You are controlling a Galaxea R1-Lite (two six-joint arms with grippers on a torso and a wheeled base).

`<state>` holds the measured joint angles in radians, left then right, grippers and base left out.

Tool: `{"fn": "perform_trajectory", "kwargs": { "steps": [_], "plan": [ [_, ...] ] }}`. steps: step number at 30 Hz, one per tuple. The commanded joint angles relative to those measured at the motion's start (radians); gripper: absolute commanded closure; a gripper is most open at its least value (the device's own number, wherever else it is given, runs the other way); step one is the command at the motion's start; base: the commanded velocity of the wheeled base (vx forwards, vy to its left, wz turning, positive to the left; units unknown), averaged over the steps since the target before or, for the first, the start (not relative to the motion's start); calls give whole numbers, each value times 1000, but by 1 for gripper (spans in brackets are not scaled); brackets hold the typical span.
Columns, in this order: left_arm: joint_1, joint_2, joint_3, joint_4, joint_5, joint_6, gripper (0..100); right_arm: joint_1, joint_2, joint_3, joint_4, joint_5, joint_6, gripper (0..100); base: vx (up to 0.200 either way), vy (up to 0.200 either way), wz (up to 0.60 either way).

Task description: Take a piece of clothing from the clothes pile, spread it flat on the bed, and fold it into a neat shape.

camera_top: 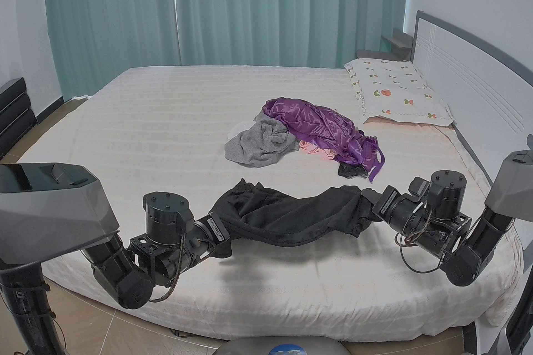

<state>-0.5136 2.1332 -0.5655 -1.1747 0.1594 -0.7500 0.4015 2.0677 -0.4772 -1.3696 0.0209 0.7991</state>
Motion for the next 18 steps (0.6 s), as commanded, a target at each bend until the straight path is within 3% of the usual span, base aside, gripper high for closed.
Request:
{"fn": "perform_trajectory", "kwargs": {
  "steps": [1,4,18],
  "plan": [
    [1,-1,-10,0,2,-5,100,0,-1,-1,-2,1,0,100,0,0,0],
    [1,-10,-11,1,0,-34,100,2,-3,-1,-3,1,2,100,0,0,0],
    [1,-26,-11,1,3,-46,100,0,-3,0,-69,-19,0,100,0,200,0]
  ]
}}
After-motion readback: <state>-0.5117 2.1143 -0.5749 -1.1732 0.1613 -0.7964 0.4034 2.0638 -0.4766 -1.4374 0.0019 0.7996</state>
